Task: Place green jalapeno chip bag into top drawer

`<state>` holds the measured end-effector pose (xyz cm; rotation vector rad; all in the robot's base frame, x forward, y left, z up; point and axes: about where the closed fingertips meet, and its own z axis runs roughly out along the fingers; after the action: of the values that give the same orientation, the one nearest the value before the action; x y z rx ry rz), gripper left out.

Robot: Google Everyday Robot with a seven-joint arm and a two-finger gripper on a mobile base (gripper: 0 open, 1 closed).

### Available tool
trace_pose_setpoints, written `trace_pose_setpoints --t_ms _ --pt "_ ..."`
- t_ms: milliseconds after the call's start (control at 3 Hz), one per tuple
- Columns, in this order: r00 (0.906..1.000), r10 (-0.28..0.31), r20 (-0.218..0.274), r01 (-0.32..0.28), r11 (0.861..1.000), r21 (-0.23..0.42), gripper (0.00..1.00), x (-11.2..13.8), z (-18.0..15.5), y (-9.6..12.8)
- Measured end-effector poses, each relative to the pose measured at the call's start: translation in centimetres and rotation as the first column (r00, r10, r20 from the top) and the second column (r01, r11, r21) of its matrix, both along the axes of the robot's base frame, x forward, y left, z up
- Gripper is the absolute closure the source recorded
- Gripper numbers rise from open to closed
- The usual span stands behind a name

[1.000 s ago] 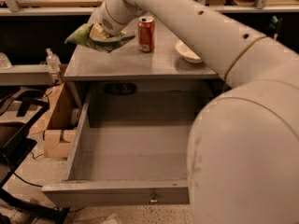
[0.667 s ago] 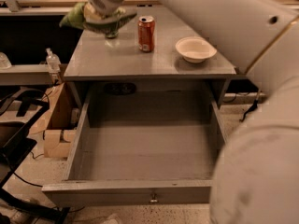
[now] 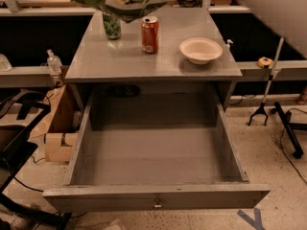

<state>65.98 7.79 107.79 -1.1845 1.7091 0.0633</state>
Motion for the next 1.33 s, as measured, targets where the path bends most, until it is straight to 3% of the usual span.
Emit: trace_pose_setpoints --t_ms 333,667,1000,1333 --pt "0.9992 -0.039 -0.011 0.04 0.992 0.123 1.0 -1.2 -2.6 -4.4" --pt "0.9991 -0.021 -0.036 0.03 0.967 0.254 1.0 -1.2 -9.0 -6.0" --pt "0.9918 0.027 -0.125 0.024 0.921 0.39 1.0 -1.2 -14.7 -7.0" --pt "0.9847 0.059 -0.164 0.031 0.866 0.499 1.0 -4.0 -17.5 -7.8"
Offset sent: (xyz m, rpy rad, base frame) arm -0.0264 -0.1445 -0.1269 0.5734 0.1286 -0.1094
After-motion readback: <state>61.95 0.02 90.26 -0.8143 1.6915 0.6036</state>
